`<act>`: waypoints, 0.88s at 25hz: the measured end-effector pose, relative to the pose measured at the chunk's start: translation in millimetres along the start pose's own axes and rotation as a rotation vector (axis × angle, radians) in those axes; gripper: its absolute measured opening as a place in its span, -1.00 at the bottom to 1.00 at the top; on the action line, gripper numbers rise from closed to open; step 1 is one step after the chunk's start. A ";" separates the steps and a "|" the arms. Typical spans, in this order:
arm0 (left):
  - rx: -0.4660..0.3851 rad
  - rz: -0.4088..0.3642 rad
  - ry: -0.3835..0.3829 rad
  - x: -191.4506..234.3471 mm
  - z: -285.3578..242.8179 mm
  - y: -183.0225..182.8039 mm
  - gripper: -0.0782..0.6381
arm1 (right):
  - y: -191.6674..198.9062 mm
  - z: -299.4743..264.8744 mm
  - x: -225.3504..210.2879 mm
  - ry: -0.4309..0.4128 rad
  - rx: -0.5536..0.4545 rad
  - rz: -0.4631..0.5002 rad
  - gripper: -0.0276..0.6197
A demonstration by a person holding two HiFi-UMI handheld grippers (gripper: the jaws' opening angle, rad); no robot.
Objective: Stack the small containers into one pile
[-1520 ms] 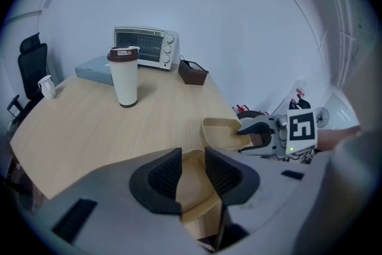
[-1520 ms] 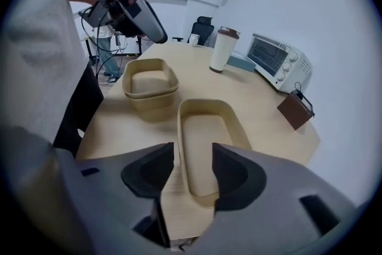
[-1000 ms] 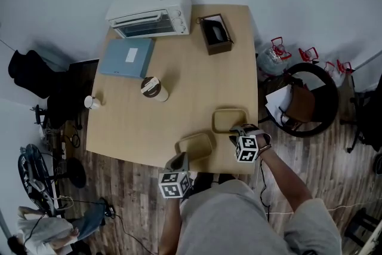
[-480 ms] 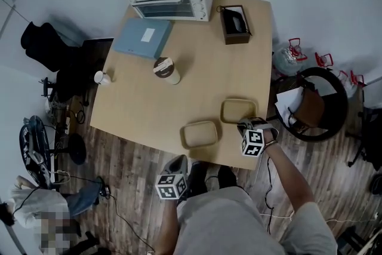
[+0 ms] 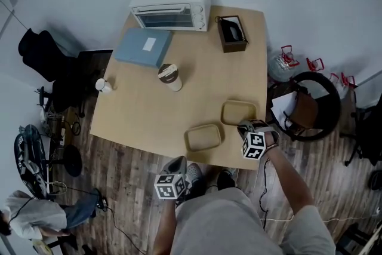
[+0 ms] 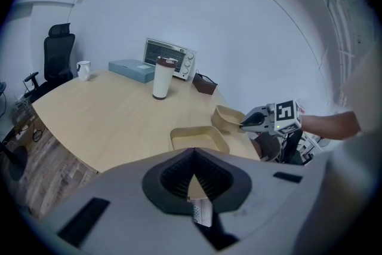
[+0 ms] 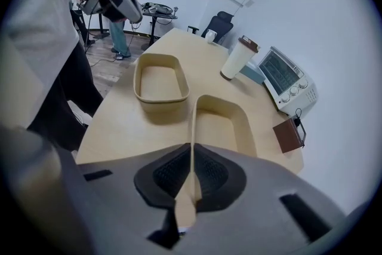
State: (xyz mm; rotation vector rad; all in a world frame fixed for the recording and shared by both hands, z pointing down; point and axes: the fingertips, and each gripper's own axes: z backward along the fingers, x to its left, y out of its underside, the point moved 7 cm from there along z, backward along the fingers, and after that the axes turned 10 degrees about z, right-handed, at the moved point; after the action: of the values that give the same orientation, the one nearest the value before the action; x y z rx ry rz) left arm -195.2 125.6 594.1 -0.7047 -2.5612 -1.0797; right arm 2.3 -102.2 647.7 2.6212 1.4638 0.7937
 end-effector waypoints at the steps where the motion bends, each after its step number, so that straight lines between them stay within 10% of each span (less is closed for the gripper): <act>1: -0.002 0.005 0.003 4.8 1.7 -0.7 -0.77 | -6.9 3.1 -0.3 0.005 -0.004 -0.008 -0.86; 22: -0.024 0.098 0.048 48.5 42.1 18.2 -0.77 | -144.4 23.7 34.9 0.001 -0.151 0.108 -0.85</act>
State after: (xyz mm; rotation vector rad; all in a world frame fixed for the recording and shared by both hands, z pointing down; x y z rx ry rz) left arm -228.9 183.1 596.6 -0.7915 -2.4508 -1.0836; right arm -85.8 11.1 602.4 2.6039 1.2195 0.8785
